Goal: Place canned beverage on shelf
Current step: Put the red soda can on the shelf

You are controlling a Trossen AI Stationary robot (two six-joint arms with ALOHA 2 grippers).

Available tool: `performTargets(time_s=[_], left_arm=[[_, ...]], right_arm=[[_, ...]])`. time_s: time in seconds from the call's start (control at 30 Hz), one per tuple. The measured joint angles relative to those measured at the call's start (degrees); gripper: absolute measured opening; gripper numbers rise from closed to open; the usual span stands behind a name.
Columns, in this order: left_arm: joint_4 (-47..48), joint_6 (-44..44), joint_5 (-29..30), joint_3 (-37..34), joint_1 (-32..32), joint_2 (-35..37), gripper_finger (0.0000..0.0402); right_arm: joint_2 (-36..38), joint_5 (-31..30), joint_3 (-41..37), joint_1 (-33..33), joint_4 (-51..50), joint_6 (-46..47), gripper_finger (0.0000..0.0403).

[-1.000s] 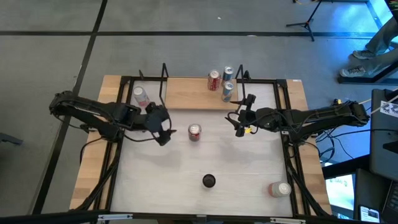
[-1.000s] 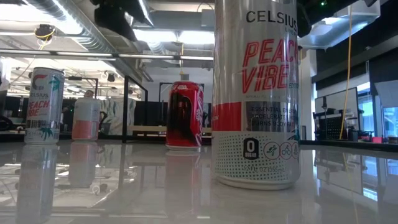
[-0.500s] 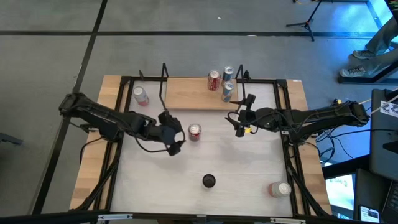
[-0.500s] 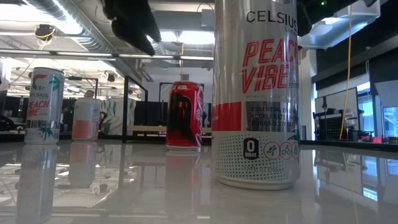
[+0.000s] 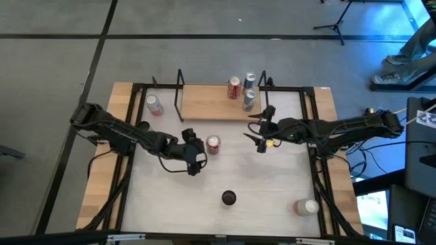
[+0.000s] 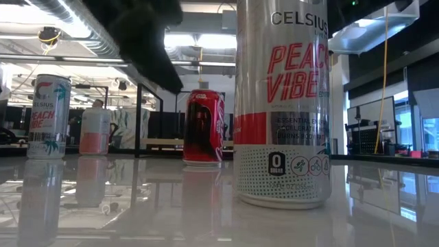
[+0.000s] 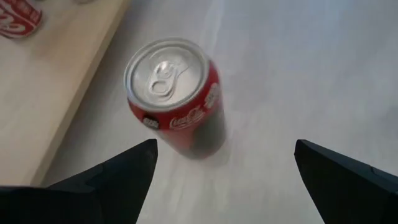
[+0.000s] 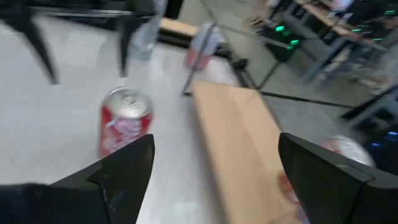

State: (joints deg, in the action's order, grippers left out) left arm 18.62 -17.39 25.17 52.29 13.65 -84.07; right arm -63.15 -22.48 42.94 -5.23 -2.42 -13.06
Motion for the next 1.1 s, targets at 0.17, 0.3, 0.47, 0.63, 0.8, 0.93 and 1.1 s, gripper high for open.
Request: performTargets(time_s=[0.17, 0.3, 0.47, 0.63, 0.8, 0.93, 1.1], left_arm=[[-13.33, -0.87, 0.08, -9.42, -1.02, 0.46, 0.0369], [-23.22, -0.79, 0.06, -15.3, -1.55, 0.46, 0.0369], [-28.54, -0.26, 0.12, -18.55, -1.44, 0.46, 0.0369], [-29.22, -0.98, 0.21, -18.97, -1.43, 0.43, 0.0369], [-32.4, -1.52, 1.18, -18.99, -0.86, -1.32, 0.0369], [-33.55, -2.03, 5.21, -18.99, -0.89, -3.65, 0.0369], [-35.1, -3.01, 8.42, -18.91, -1.46, -5.5, 0.0369]], right_arm=[[-6.32, 6.97, 0.0, 0.0, 2.99, 0.0, 0.0337], [-13.98, 6.54, -0.03, 0.0, 7.07, -0.02, 0.0337], [-23.14, -0.87, 0.11, 0.0, 16.11, -2.36, 0.0337], [-28.86, -5.37, 2.12, 0.0, 22.69, -5.6, 0.0337], [-32.57, -7.53, 4.66, 0.98, 22.35, -5.54, 0.0337], [-34.92, -8.04, 6.19, 2.75, 22.54, -4.96, 0.0337], [-36.23, -4.42, 7.19, 4.33, 22.32, -3.7, 0.0337]])
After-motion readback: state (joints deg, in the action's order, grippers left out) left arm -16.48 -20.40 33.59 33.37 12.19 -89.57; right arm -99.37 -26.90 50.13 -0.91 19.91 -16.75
